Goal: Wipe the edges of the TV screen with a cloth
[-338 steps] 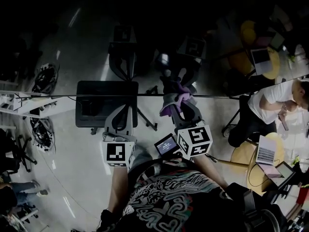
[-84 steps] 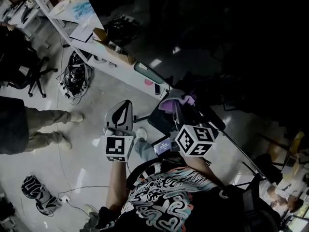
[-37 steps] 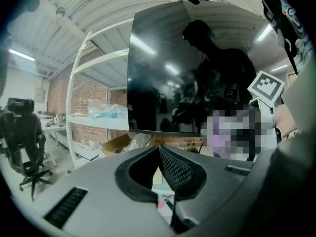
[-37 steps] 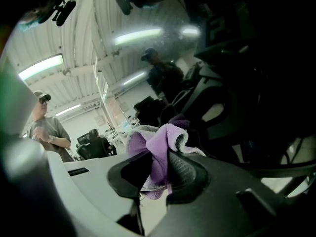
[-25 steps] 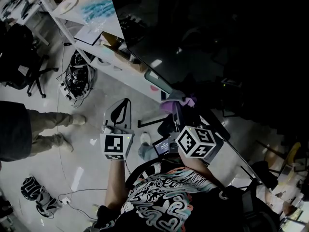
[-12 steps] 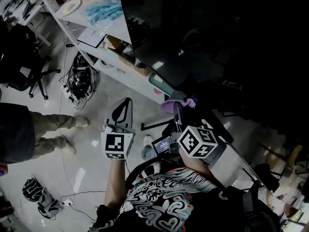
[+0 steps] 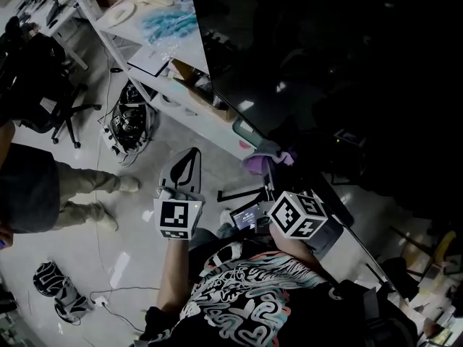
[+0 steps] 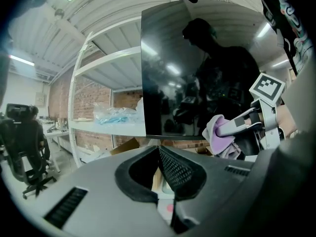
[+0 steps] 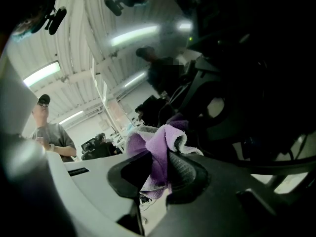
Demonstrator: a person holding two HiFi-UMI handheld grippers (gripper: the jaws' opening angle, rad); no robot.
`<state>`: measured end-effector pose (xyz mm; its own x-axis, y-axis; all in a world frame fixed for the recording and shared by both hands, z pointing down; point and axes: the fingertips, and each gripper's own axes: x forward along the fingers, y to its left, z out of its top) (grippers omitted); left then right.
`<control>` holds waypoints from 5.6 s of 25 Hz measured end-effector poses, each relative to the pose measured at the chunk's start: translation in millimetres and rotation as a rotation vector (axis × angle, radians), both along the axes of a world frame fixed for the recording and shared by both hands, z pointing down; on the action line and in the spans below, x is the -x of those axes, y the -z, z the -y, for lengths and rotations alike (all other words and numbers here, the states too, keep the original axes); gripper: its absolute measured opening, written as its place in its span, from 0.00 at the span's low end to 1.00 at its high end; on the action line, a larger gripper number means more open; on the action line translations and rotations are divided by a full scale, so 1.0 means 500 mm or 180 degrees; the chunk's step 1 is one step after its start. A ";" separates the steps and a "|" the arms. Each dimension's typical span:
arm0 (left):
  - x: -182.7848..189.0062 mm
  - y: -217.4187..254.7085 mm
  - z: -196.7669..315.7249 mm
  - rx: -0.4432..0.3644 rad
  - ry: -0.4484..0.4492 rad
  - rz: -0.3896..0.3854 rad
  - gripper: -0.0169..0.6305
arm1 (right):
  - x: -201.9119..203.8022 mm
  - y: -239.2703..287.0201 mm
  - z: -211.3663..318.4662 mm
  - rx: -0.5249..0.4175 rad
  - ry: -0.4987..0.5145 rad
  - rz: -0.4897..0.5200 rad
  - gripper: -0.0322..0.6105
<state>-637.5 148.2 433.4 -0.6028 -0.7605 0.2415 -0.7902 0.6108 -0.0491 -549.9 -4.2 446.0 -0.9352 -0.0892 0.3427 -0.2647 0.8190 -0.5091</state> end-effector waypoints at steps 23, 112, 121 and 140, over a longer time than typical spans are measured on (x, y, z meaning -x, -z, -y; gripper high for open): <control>0.045 0.005 -0.050 -0.0018 0.0056 0.0024 0.05 | 0.055 0.001 -0.023 0.0111 -0.0070 0.0076 0.22; 0.425 0.070 -0.137 -0.0389 -0.1340 -0.0061 0.05 | 0.361 0.029 -0.177 -0.0676 -0.0916 0.0045 0.22; 0.317 0.104 -0.105 -0.0375 -0.1556 0.0113 0.05 | 0.190 0.125 -0.179 -0.1617 -0.1279 0.0097 0.22; -0.069 0.151 -0.232 -0.0377 -0.1666 0.0233 0.05 | -0.203 0.158 -0.323 -0.1689 -0.1345 0.0130 0.22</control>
<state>-603.0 264.1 357.9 -0.1482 -0.9831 0.1074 -0.9875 0.1412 -0.0702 -448.3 157.1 367.1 -0.7944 -0.5960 0.1168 -0.6059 0.7912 -0.0833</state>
